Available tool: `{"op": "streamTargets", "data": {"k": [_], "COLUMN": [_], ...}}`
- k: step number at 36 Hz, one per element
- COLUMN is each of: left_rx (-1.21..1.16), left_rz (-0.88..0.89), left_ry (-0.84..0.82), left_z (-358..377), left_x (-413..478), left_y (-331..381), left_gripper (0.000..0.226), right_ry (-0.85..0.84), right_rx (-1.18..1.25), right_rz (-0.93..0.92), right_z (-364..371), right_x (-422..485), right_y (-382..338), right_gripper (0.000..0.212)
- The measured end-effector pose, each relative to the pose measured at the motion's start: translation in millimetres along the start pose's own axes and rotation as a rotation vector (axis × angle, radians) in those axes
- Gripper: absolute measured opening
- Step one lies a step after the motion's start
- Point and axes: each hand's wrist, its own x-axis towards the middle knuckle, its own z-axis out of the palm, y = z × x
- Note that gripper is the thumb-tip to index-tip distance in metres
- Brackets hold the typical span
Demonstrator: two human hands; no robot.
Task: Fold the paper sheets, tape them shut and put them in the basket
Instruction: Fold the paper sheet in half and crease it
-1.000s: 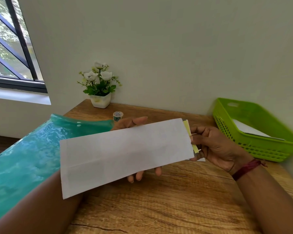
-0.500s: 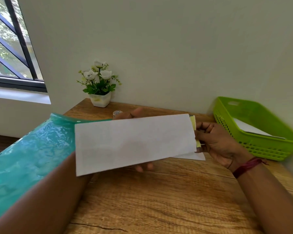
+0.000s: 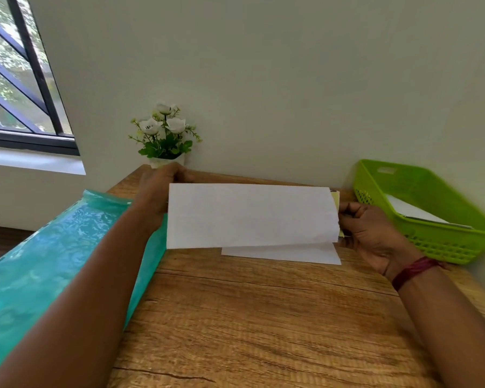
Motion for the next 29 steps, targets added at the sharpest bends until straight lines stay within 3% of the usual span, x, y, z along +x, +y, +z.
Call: {"op": "streamTargets", "data": {"k": [4,7,9,12,14,17,29], "left_rx": [0.091,0.545,0.875,1.039,1.130,1.267,1.399], "left_rz": [0.244,0.565,0.745,0.932,1.004,1.078,1.215], "left_ry": [0.225,0.239,0.060,-0.294,-0.401,-0.389,-0.112], "left_z": [2.3,14.8,25.0,44.7,58.5,70.8,77.1], "left_x": [-1.1,-2.2,-9.4,-30.1,-41.2,-43.7,-49.3], "left_y": [-0.1,-6.9,-11.1,-16.5,-21.3,-29.5,-34.7], "left_gripper": [0.029,0.035,0.062,0.101,0.119,0.132,0.117], "right_ry": [0.044,0.046,0.039,0.027,0.017,0.017,0.212], "right_rx": [0.022,0.011,0.002,0.005,-0.005,0.012,-0.056], "right_rz": [0.018,0.020,0.018,0.002,-0.018,-0.067,-0.326], "right_z": [-0.5,3.0,7.8,14.0,16.2,19.7,26.9], "right_x": [2.0,2.4,1.4,0.3,-0.1,-1.9,-4.8], "right_y": [2.3,4.5,5.5,5.9,5.3,3.0,-0.6], "right_gripper": [0.010,0.012,0.012,0.013,0.014,0.016,0.020]}}
